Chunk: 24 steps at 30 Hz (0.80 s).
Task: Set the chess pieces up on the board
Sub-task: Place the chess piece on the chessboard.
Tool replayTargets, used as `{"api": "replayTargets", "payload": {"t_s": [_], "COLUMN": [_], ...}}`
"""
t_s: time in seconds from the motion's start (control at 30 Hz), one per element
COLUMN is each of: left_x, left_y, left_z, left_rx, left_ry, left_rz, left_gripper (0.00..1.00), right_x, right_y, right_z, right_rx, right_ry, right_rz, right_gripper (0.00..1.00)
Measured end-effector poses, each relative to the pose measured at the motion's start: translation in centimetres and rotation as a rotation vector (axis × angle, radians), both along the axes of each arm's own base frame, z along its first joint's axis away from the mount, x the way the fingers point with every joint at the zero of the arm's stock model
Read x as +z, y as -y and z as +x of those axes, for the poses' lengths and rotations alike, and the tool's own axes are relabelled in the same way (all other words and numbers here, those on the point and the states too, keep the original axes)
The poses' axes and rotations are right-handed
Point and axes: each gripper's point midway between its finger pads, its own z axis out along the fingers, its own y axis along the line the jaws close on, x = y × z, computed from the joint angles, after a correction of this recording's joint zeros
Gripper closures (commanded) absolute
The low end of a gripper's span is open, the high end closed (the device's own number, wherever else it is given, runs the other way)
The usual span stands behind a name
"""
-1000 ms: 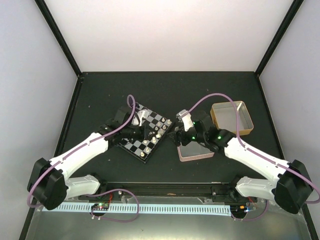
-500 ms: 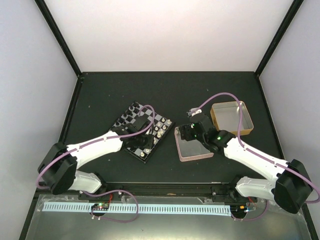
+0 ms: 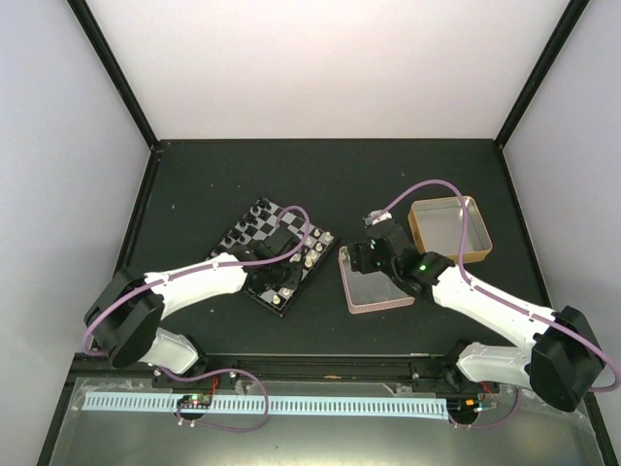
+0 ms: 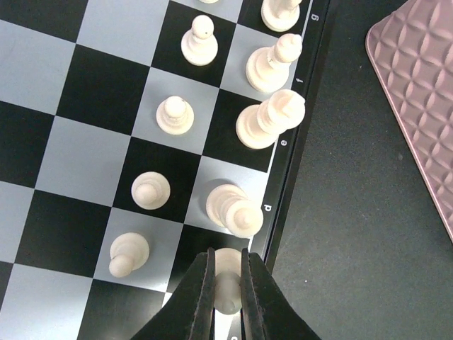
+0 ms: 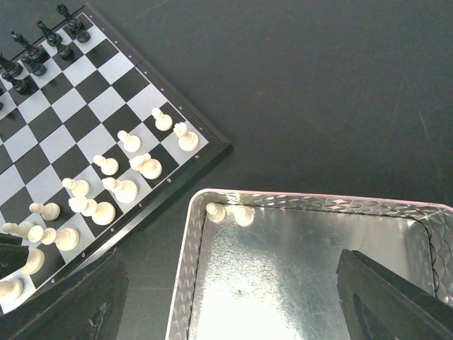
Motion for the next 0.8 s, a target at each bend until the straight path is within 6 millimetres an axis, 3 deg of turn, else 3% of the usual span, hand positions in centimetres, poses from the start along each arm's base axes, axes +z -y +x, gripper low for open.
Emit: {"api": "replayTargets", "payload": {"t_s": [0.57,0.8], "left_x": [-1.1,-1.7], "left_y": [-0.2,-0.4], "left_z": [0.0,-0.1], "left_rx": [0.000,0.000], "left_ry": [-0.004,-0.012], "left_rz": [0.031,0.044], "left_gripper": [0.95,0.79], "right_x": [-1.0,-1.3], "right_y": [0.1,0.2], "right_z": [0.0,-0.1], "right_rx": [-0.006,-0.006], "right_ry": [-0.025,-0.032], "right_rz": [-0.025,-0.031], "right_gripper": [0.19,0.19]}}
